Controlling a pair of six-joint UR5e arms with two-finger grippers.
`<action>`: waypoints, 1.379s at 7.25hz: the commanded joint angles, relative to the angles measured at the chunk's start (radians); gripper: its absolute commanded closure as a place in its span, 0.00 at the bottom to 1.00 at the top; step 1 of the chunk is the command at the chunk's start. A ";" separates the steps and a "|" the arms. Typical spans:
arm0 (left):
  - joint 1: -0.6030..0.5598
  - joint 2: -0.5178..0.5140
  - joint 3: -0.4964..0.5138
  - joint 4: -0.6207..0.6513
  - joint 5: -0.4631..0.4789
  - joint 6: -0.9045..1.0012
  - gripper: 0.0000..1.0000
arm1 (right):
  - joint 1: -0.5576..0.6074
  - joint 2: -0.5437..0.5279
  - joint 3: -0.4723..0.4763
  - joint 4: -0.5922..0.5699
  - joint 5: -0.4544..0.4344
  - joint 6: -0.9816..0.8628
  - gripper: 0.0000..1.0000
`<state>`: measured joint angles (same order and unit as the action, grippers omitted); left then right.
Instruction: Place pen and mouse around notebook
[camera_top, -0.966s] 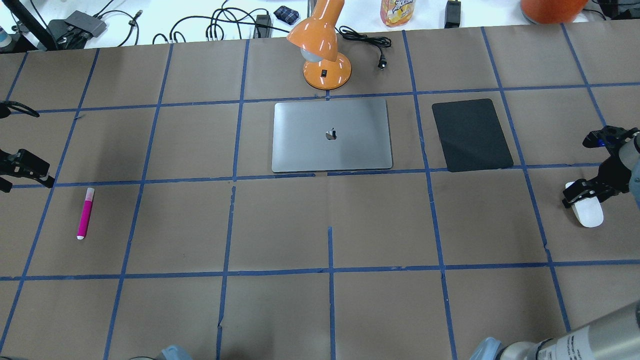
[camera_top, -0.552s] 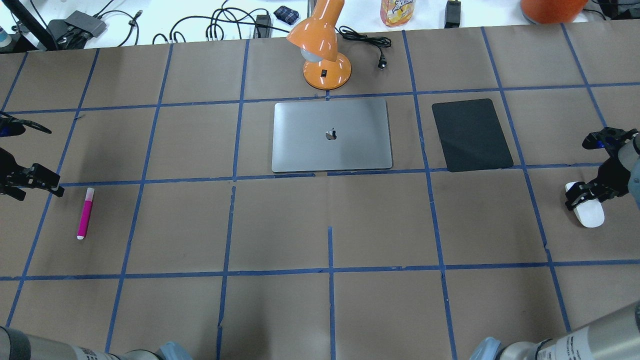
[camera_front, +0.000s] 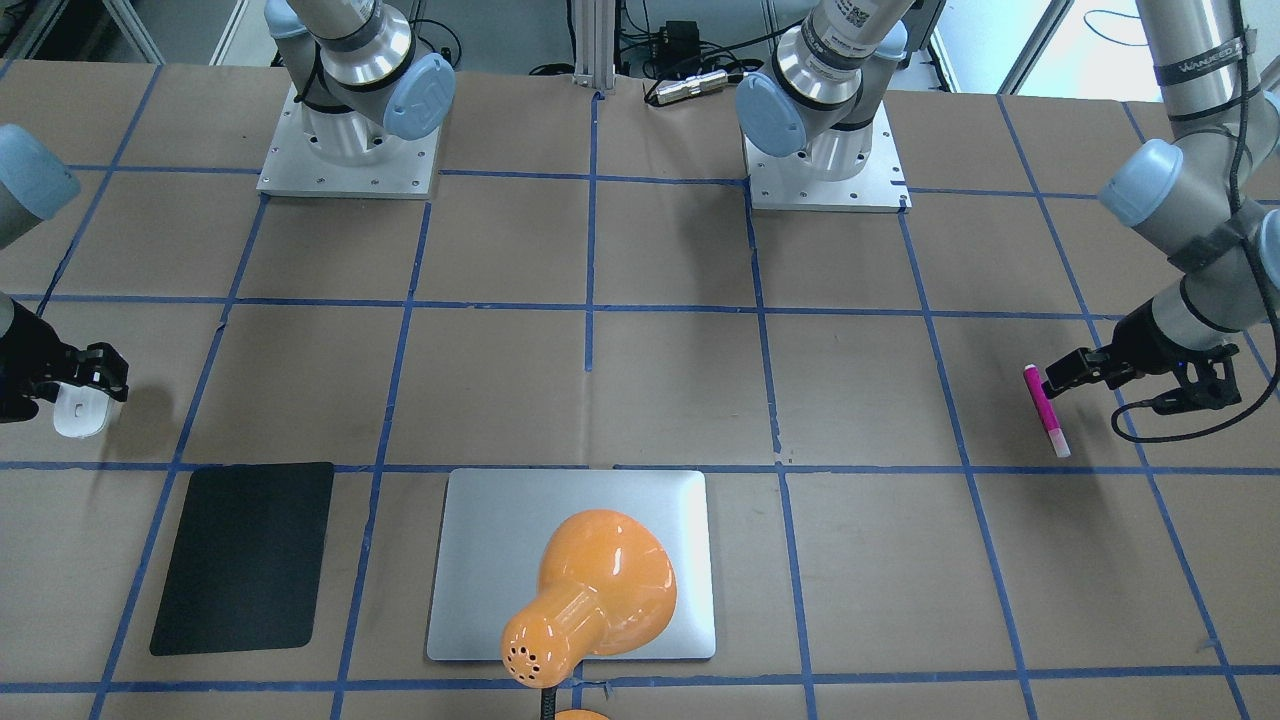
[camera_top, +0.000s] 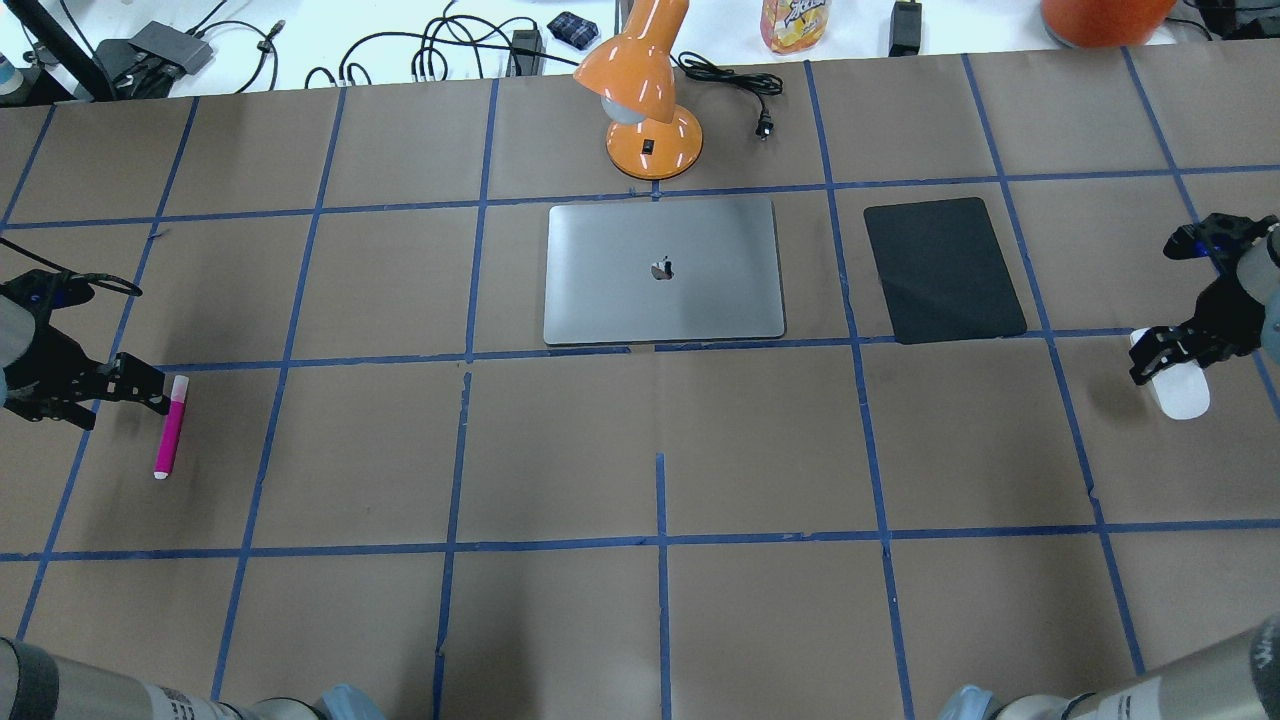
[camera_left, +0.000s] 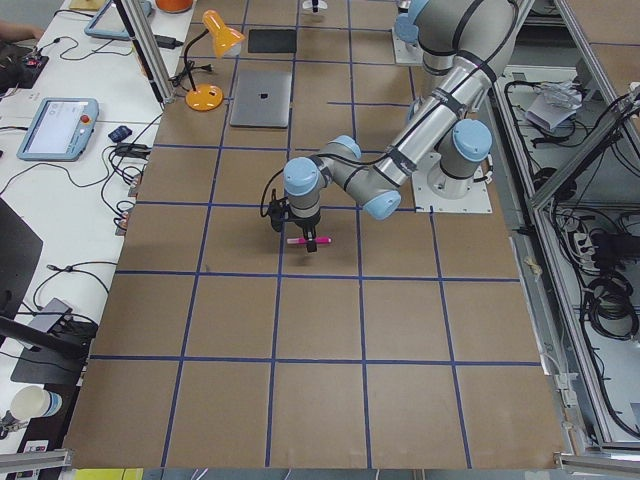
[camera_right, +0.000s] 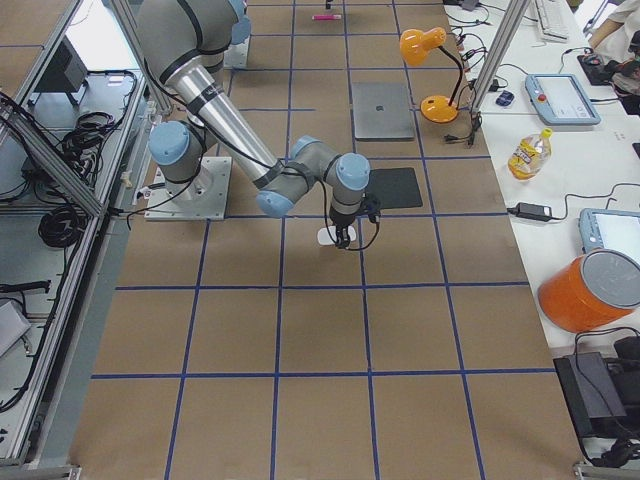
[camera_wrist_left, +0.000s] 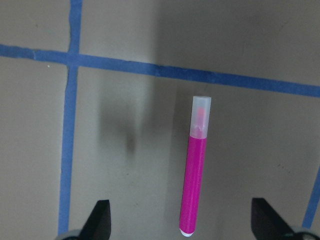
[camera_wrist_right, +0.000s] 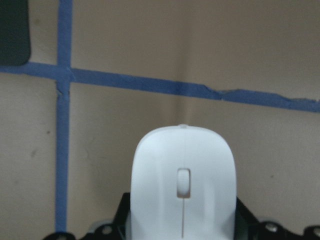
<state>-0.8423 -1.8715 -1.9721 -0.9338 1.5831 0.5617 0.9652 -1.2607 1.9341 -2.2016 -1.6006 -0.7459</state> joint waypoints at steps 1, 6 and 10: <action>0.000 -0.023 -0.033 0.055 -0.026 -0.005 0.00 | 0.178 0.021 -0.134 0.063 0.060 0.154 0.52; -0.001 -0.084 -0.024 0.133 -0.031 -0.011 0.17 | 0.405 0.290 -0.445 0.102 0.071 0.401 0.52; -0.001 -0.084 -0.024 0.133 -0.055 -0.011 0.66 | 0.403 0.307 -0.391 0.097 0.077 0.402 0.50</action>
<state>-0.8437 -1.9558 -1.9958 -0.8008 1.5315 0.5509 1.3681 -0.9545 1.5367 -2.1029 -1.5274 -0.3458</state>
